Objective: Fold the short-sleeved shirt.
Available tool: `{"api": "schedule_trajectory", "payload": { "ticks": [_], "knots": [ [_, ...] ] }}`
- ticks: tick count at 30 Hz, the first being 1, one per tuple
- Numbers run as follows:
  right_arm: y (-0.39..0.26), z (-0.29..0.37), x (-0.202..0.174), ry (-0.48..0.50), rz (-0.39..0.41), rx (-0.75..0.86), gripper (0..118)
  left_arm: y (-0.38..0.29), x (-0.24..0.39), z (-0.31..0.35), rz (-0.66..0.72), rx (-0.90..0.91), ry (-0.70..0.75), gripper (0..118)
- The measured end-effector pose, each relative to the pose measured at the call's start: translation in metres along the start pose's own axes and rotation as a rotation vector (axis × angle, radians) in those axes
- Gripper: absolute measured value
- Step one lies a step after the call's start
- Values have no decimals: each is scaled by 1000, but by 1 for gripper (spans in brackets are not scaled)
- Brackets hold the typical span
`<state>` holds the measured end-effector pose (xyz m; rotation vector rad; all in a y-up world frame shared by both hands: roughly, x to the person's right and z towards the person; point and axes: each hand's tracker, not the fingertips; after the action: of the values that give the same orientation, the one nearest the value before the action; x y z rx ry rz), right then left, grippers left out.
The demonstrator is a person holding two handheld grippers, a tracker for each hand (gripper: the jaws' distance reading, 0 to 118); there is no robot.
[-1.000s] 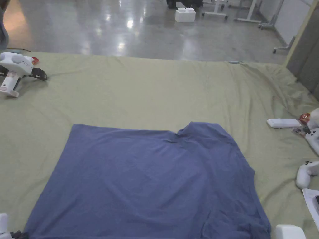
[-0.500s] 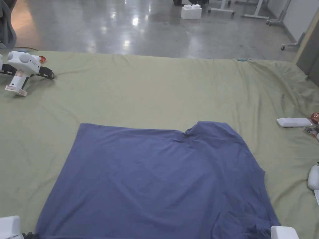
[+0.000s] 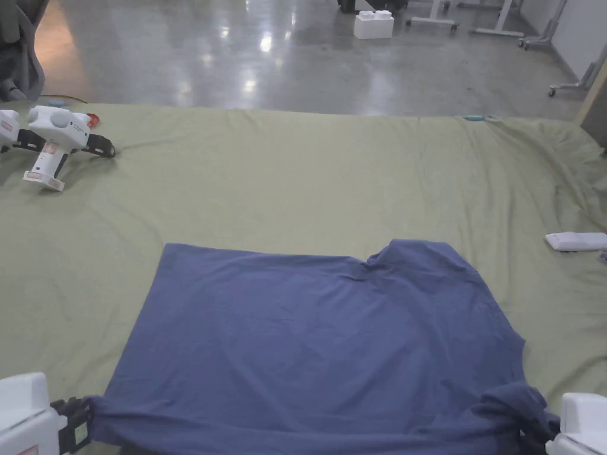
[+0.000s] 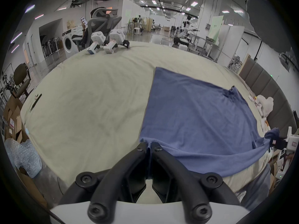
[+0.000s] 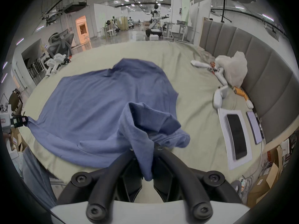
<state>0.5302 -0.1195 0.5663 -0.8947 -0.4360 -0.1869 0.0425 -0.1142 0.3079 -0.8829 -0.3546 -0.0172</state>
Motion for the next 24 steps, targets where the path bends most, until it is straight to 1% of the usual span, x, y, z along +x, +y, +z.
{"api": "schedule_trajectory", "payload": {
  "ticks": [3, 9, 11, 14, 21, 23, 24],
  "knots": [
    [26, -12, -3, -5, 0, 51, 8, 23, 5, -15, -5, 34, -4, 1],
    [71, -56, -3, -31, -30, 80, 8, 68, 9, -62, -9, 48, 18, 1],
    [80, -73, 0, -33, -56, 78, 8, 77, 10, -75, 6, 56, 17, 1],
    [89, -95, 0, -27, -77, 58, 8, 89, 13, -95, 7, 56, 17, 1],
    [90, -134, 1, -31, -72, 14, 9, 91, 18, -130, 4, 5, 42, 2],
    [88, -136, -1, -35, -65, 16, 12, 88, 20, -135, -4, 0, 50, 4],
    [87, -135, -3, -38, -58, 19, 21, 86, 21, -137, -10, -3, 55, 12]
  ]
}}
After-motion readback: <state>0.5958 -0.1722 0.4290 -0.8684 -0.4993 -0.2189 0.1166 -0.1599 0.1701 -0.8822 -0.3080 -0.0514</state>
